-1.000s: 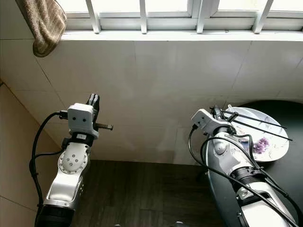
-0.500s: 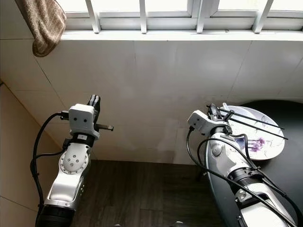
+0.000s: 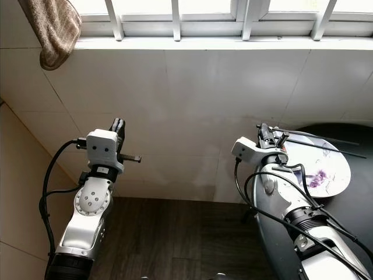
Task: Kitchen organization
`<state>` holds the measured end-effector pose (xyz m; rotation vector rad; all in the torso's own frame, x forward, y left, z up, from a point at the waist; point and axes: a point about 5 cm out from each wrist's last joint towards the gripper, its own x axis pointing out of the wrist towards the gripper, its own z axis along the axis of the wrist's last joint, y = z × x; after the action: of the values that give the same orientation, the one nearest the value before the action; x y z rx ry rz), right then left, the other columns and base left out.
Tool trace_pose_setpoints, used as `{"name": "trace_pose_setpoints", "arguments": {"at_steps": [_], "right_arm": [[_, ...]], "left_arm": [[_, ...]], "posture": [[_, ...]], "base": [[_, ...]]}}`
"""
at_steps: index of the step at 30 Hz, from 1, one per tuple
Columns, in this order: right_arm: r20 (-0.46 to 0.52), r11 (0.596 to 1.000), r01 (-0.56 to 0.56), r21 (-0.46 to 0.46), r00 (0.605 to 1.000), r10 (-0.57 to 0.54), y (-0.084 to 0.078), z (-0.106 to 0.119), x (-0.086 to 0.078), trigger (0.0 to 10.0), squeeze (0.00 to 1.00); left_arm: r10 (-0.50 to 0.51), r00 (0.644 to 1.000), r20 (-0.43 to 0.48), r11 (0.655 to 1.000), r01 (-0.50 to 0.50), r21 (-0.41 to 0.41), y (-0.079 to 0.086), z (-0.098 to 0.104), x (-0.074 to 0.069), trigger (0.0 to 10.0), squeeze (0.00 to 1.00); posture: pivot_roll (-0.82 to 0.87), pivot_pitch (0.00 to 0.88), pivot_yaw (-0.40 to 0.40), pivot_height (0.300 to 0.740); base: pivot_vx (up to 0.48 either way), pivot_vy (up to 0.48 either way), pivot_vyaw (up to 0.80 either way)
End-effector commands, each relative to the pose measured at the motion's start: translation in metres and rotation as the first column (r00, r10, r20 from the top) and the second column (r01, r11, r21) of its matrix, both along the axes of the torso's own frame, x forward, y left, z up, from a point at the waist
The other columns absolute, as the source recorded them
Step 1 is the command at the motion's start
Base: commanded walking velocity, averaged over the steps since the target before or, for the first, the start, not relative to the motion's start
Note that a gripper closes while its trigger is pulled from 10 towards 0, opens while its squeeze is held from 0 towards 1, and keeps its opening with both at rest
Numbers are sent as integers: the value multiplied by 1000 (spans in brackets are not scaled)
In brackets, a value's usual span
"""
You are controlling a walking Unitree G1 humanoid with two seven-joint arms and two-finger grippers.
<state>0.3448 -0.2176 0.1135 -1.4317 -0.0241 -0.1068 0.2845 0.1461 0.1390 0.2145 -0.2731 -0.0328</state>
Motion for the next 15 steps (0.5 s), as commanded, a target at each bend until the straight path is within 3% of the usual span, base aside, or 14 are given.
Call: {"name": "trace_pose_setpoints", "arguments": {"at_steps": [1, 15], "right_arm": [[28, 999, -10, -38, 1000, 11, 0, 5, 1, 0, 0], [84, 999, -10, -53, 996, 15, 2, 12, 0, 0, 0]], "left_arm": [[1, 1000, -19, 1000, -1, -9, 0, -4, -1, 10000, 0], [-1, 1000, -22, 1000, 1, -8, 0, -4, 0, 10000, 0]], "posture": [[-1, 13, 8, 740], [-5, 18, 11, 740]], "base": [[0, 0, 0], [0, 0, 0]]}}
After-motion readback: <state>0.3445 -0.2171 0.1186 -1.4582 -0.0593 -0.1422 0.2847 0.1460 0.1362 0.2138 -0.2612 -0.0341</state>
